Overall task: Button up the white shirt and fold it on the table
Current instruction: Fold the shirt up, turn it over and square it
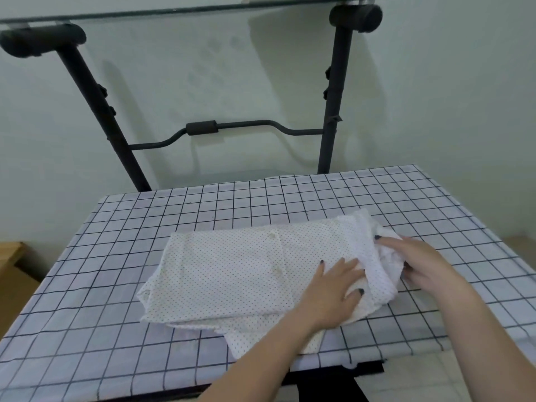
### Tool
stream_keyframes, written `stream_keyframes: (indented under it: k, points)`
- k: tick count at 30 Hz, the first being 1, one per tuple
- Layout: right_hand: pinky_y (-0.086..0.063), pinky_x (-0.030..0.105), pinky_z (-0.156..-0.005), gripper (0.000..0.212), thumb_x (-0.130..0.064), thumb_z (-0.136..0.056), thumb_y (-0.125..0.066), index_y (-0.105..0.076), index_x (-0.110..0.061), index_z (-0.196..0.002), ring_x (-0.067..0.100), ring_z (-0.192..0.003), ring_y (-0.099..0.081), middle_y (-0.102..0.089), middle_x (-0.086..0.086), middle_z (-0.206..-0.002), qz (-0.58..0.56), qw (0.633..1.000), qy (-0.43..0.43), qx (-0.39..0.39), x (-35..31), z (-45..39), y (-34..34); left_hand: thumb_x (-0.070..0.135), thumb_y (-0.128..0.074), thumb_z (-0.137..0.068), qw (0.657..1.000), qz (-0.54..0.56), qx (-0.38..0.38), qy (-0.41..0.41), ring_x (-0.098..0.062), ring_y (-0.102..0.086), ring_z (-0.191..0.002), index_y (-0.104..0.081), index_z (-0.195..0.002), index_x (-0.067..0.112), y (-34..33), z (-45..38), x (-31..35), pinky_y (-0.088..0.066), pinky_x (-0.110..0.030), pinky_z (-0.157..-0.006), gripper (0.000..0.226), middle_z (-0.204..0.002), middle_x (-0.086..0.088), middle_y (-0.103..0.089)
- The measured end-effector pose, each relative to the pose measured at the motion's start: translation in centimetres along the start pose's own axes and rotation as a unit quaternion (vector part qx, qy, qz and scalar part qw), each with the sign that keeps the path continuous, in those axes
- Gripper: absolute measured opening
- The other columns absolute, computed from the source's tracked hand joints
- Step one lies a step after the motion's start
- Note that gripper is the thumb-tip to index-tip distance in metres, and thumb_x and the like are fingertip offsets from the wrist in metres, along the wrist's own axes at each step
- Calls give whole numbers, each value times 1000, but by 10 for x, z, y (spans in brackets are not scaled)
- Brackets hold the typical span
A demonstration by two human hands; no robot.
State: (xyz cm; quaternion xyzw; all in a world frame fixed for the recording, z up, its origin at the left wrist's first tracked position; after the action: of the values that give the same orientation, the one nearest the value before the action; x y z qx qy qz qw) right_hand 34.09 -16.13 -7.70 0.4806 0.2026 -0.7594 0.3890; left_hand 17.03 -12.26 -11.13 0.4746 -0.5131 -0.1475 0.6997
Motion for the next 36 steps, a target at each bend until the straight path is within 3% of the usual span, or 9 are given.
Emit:
stream_keyframes:
  k: [4,8,14,20,24,26,28,31,36]
  points:
    - [-50,29,-66,26,-15,-91,-61,-66,-11,-116,19,-82,-69,-75,3,-92,-2,991,97,-96,-28,31,-46,38,-31,-102,921,366,67,112,-7,-43,-127,-40,-143,26,34,10,-3,-32,-32,-110,44,-145,12,-43]
    - [-39,45,-106,21,-36,-95,-56,-66,-27,-110,15,-134,-41,-38,-15,-151,231,946,207,-100,-25,53,-107,38,-32,-102,784,553,148,240,-28,-60,-113,-51,-128,13,55,10,-40,-48,-44,-102,40,-129,-11,-60]
    - [7,47,-121,41,-58,-96,-30,-54,-30,-115,17,-149,17,1,-3,-164,527,797,293,-44,35,36,-157,29,-39,-102,902,259,276,209,-14,-45,-130,-44,-140,20,109,10,-59,-37,-33,-108,39,-144,4,-46]
    - [11,45,-120,80,-62,-86,-8,-18,-23,-155,23,-150,13,-5,2,-164,587,741,325,-31,44,36,-156,24,-27,-104,997,-1,39,65,-14,-8,-150,-37,-147,21,83,-44,-33,6,-45,-121,44,-160,8,-22]
    - [-12,33,-120,32,-43,-97,-42,-60,-34,-123,3,-141,-26,-42,-21,-142,488,797,329,-136,37,46,-133,35,-20,-104,993,-76,-10,95,-17,6,-150,-16,-154,30,66,-58,-66,12,-52,-118,50,-162,12,-4]
    - [-46,28,-84,21,-33,-96,-50,-68,-27,-86,1,-82,-58,-67,-17,-93,379,873,280,-127,19,43,-112,38,-16,-104,984,-144,2,108,-19,8,-150,-6,-155,30,60,-57,-77,11,-51,-118,52,-162,12,2]
    - [-45,25,-59,19,-26,-96,-51,-68,-26,-88,8,-58,-55,-69,-8,-77,317,900,299,-17,-6,34,-93,40,-11,-103,974,-193,24,112,-19,8,-150,-1,-154,29,54,-53,-81,11,-51,-118,54,-162,13,6]
    - [-48,25,-85,31,-18,-99,-44,-62,-21,-124,12,-102,-63,-65,-4,-124,325,874,354,71,-29,13,-100,42,-7,-102,968,-209,58,124,-20,7,-150,0,-154,29,50,-52,-81,10,-54,-118,54,-162,13,5]
    - [-13,42,-122,50,-24,-103,-22,-23,-18,-153,13,-150,-5,-18,-5,-162,476,814,332,-10,9,-22,-142,45,-22,-101,954,-262,67,129,-24,6,-150,4,-154,24,47,-50,-86,8,-57,-118,63,-163,10,4]
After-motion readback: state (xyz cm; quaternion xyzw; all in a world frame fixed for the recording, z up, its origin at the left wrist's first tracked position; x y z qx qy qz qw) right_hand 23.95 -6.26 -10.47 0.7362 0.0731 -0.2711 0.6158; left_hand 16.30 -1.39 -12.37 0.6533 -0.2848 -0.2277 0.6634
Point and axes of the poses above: each hand's wrist, its own z-axis away from the middle knuckle, its own y-axis out of the back of the hand, x = y × z, the point moved 5 cm from there along -z, towards the middle knuckle
